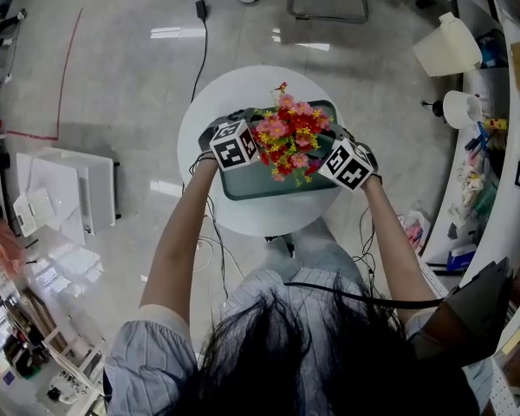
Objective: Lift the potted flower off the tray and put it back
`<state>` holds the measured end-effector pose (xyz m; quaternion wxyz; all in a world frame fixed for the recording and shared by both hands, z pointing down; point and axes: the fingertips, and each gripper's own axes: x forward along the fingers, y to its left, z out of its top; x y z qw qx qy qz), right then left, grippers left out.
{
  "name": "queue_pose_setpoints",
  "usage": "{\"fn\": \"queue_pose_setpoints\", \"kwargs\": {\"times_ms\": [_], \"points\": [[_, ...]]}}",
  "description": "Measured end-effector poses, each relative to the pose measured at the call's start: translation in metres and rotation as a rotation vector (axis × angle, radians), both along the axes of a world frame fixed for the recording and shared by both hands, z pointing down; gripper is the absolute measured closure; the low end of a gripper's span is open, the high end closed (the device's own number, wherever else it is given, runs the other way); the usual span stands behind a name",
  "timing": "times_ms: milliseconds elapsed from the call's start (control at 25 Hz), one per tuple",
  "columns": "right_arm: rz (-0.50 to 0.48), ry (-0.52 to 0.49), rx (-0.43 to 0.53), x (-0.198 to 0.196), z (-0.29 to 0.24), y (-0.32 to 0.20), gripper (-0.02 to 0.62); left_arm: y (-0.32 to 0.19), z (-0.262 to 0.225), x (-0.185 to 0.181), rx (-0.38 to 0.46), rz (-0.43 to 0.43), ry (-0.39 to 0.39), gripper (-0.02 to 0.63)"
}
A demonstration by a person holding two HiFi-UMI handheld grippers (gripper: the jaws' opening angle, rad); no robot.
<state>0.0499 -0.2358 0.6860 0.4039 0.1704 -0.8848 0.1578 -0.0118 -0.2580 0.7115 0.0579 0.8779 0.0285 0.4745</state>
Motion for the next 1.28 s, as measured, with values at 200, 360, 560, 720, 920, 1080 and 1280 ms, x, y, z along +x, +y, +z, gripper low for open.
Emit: {"fn": "queue_pose_setpoints", "kwargs": {"times_ms": [200, 360, 560, 720, 920, 1080, 1280], "points": [[0.025, -0.002, 0.022, 0.004, -0.001, 0.002, 0.308, 0.002, -0.001, 0.003, 0.007, -0.013, -0.035, 0.299], [0.030, -0.008, 0.026, 0.001, -0.004, 0.006, 0.310, 0.006, -0.008, -0.001, 0.041, -0.019, -0.030, 0.299], [0.018, -0.003, 0.039, -0.001, -0.011, 0.014, 0.310, 0.015, -0.016, -0.003, 0.069, -0.051, -0.014, 0.299], [0.005, -0.008, 0.046, -0.005, -0.021, 0.022, 0.310, 0.025, -0.022, -0.008, 0.078, -0.084, -0.003, 0.299], [0.015, -0.036, 0.067, -0.013, -0.040, 0.029, 0.310, 0.033, -0.037, -0.017, 0.116, -0.127, 0.008, 0.301], [0.038, -0.071, 0.070, -0.022, -0.054, 0.032, 0.310, 0.037, -0.045, -0.026, 0.152, -0.157, -0.005, 0.310], [0.026, -0.057, 0.086, -0.027, -0.058, 0.041, 0.310, 0.046, -0.053, -0.032, 0.193, -0.158, -0.021, 0.311]]}}
